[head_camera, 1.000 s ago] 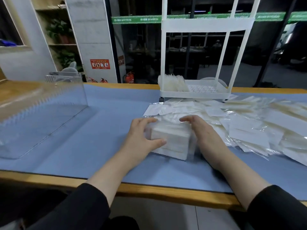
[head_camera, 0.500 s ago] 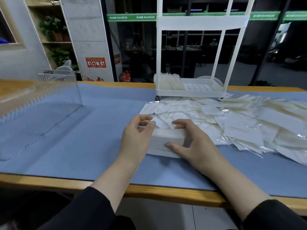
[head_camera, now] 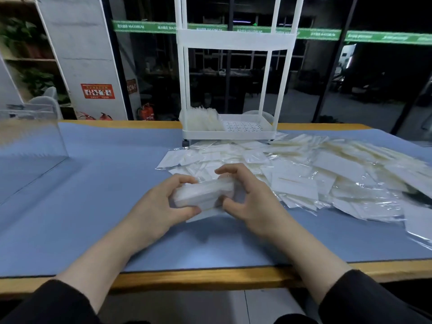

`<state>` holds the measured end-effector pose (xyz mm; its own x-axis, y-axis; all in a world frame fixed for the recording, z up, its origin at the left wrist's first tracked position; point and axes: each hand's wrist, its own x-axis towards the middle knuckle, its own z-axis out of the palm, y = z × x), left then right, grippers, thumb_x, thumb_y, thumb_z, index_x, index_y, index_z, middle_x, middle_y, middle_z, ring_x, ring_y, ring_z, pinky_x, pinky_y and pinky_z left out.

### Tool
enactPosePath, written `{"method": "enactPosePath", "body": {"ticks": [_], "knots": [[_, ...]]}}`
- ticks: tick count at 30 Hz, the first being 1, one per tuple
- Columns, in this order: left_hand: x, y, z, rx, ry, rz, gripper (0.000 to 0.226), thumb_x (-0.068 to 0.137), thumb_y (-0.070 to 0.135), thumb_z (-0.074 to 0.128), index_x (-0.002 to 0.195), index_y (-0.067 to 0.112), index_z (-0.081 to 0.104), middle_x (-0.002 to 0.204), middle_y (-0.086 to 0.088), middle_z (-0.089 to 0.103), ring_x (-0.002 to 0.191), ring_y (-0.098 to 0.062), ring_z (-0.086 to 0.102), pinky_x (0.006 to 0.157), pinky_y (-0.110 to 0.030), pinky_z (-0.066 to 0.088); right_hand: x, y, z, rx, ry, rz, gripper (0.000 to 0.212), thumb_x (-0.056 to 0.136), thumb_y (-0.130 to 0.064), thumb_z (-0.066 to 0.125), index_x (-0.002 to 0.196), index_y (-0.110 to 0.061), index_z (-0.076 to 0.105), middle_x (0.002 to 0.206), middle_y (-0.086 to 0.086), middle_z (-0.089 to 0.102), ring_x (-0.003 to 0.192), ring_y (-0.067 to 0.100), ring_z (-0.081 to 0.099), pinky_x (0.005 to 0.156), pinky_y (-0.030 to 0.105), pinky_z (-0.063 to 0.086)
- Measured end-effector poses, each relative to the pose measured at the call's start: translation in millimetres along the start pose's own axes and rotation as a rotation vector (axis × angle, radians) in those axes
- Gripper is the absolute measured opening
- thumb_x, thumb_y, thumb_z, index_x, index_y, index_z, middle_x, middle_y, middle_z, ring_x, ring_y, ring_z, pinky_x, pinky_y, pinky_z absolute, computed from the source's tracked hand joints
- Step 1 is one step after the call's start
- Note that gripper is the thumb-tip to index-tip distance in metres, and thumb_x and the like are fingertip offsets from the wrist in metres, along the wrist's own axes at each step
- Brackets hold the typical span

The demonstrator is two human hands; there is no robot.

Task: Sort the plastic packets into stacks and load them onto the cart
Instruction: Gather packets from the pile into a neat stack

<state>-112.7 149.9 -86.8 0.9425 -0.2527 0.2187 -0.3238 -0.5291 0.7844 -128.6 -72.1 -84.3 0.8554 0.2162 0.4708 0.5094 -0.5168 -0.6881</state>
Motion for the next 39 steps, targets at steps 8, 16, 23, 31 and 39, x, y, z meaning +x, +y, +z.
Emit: {"method": "enactPosePath", "body": {"ticks": [8, 16, 23, 31, 39], "knots": [[24.6, 46.0, 50.0, -0.089, 0.010, 0.112, 0.020, 0.081, 0.017, 0.083, 0.087, 0.026, 0.067, 0.073, 0.017, 0.065, 0.065, 0.001, 0.055, 0.059, -0.012, 0.039, -19.8, 17.5, -66.4, -0.105, 0.071, 0.098, 0.064, 0.087, -0.027, 0.073, 0.139, -0.049, 0.042, 0.123, -0.030, 0.054, 0.114, -0.003, 0.053, 0.094, 0.012, 0.043], [55.7, 95.3, 125.4, -0.192, 0.013, 0.197, 0.028, 0.081, 0.021, 0.082, 0.094, 0.035, 0.062, 0.087, 0.019, 0.066, 0.079, -0.005, 0.061, 0.072, -0.027, 0.046, -94.0, 74.2, -194.9, -0.455, 0.193, 0.297, 0.035, 0.094, -0.046, 0.060, 0.128, -0.042, 0.054, 0.123, -0.032, 0.050, 0.115, -0.006, 0.052, 0.102, 0.029, 0.045], [58.9, 142.1, 199.1, -0.208, -0.098, 0.294, 0.028, 0.086, 0.024, 0.077, 0.097, 0.039, 0.057, 0.086, 0.018, 0.065, 0.080, 0.002, 0.058, 0.060, -0.013, 0.041, -154.1, 98.6, -273.6, -0.805, 0.180, 0.849, 0.047, 0.091, -0.055, 0.063, 0.124, -0.022, 0.060, 0.117, -0.002, 0.060, 0.104, 0.020, 0.057, 0.080, 0.033, 0.043], [51.3, 137.7, 219.9, 0.019, -0.132, 0.307, 0.033, 0.089, 0.030, 0.075, 0.103, 0.043, 0.049, 0.088, 0.006, 0.065, 0.080, -0.012, 0.057, 0.070, -0.029, 0.043, -147.7, 128.0, -272.0, -0.779, 0.208, 0.990, 0.059, 0.083, -0.057, 0.067, 0.126, -0.019, 0.054, 0.116, 0.003, 0.063, 0.105, 0.027, 0.060, 0.084, 0.037, 0.053], [50.1, 135.3, 219.3, -0.042, -0.113, 0.288, 0.033, 0.090, 0.028, 0.074, 0.104, 0.041, 0.048, 0.086, 0.016, 0.059, 0.076, -0.003, 0.054, 0.059, -0.013, 0.039, -146.2, 131.8, -263.7, -0.401, 0.496, 0.844, 0.063, 0.090, -0.020, 0.068, 0.148, -0.025, 0.042, 0.092, -0.002, 0.061, 0.078, 0.014, 0.060, 0.062, 0.025, 0.046]]}}
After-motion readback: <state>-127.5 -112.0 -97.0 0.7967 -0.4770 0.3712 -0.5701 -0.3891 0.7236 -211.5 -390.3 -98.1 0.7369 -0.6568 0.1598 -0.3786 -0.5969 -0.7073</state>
